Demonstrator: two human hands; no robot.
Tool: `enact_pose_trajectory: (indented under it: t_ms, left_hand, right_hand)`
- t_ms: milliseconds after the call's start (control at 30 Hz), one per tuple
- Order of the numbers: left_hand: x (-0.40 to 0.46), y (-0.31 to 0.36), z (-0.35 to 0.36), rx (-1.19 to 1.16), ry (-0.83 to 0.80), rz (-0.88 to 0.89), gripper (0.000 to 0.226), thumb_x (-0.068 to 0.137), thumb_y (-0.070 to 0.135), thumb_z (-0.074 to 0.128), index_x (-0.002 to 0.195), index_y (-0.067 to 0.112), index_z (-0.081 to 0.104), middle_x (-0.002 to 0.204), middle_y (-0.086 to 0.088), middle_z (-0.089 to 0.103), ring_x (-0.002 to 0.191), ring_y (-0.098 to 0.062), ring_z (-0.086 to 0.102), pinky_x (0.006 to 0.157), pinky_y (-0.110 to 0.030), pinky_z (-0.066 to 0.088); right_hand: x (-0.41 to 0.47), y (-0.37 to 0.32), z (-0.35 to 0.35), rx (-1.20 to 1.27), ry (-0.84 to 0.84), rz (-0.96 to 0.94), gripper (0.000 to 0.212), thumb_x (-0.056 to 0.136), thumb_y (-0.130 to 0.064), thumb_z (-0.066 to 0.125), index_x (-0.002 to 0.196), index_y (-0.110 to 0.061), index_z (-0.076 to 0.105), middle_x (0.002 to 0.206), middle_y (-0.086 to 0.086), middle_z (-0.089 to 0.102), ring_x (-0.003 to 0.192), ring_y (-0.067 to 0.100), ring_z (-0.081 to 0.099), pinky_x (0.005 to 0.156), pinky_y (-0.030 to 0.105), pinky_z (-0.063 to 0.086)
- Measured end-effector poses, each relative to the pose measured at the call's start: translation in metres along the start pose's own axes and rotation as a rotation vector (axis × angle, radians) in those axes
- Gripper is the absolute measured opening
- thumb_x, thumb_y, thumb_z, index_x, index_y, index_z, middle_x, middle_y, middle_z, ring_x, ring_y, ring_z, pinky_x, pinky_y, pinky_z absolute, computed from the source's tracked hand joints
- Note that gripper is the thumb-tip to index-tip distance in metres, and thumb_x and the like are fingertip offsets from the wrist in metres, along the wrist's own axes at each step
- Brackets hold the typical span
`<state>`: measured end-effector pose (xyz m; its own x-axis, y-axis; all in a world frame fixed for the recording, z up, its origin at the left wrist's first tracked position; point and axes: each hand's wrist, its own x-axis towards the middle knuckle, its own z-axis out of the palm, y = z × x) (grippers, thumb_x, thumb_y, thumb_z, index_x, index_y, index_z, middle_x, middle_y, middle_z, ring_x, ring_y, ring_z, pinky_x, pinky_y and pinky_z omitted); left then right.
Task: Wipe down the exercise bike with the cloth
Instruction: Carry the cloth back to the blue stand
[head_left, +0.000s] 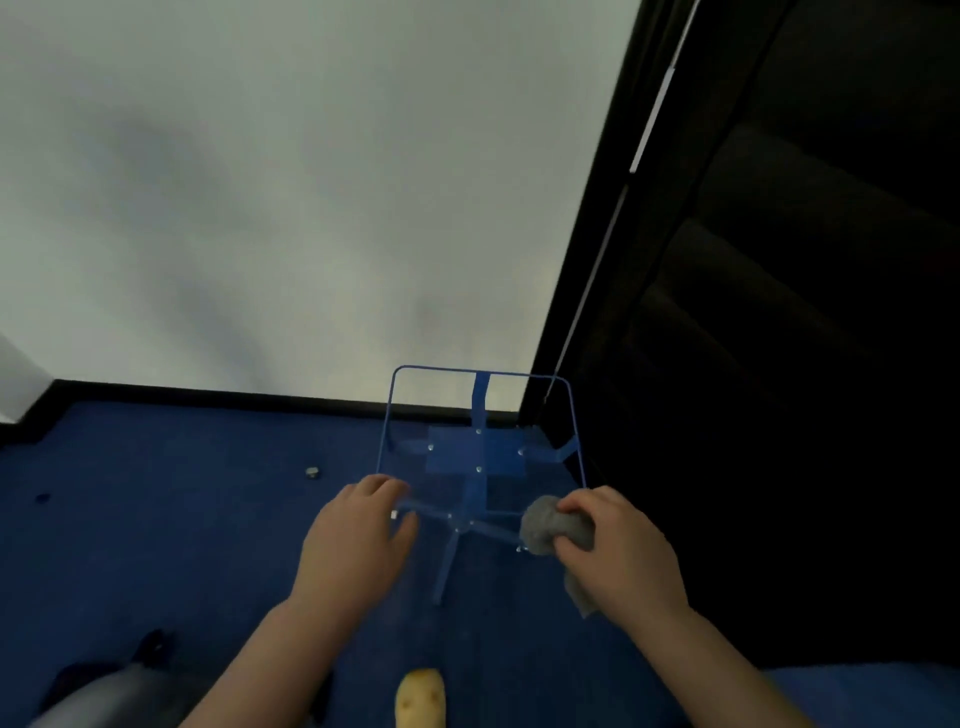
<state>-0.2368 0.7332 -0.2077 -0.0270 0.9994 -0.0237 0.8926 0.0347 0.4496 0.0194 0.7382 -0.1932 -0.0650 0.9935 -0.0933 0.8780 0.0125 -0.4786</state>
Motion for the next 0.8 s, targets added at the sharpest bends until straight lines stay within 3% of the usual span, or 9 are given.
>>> enact_pose_trajectory:
  t_ms: [167,600,800]
  left_hand:
    - [0.073,-0.013,0.046,0.028,-0.084,-0.023,0.037,0.092,0.031,0.048,0.127,0.022,0.052,0.134,0.007,0.050,0.116,-0.018,0.049,0.090,-0.029,0.040]
    - [0.175,-0.041,0.151,-0.012,-0.133,-0.077,0.036,0.092,0.028,0.048,0.127,0.020,0.053,0.134,0.004,0.052,0.117,-0.021,0.048,0.090,-0.035,0.043]
    - [0.169,-0.045,0.165,-0.014,-0.191,-0.087,0.038,0.092,0.030,0.048,0.128,0.020,0.051,0.135,0.003,0.050,0.120,-0.020,0.046,0.090,-0.032,0.040]
  right_hand:
    - [0.074,0.019,0.044,0.034,-0.006,0.066,0.025,0.081,-0.028,0.064,0.105,-0.032,0.059,0.103,-0.018,0.052,0.085,0.002,0.052,0.063,0.019,0.043]
    - [0.269,0.062,0.195,0.029,-0.109,0.043,0.028,0.086,-0.032,0.061,0.113,-0.023,0.057,0.116,-0.002,0.054,0.100,0.019,0.055,0.067,0.029,0.043]
    - [0.283,0.080,0.232,-0.100,-0.447,0.125,0.046,0.090,-0.028,0.056,0.134,-0.019,0.043,0.137,0.003,0.043,0.117,0.026,0.047,0.083,0.038,0.046]
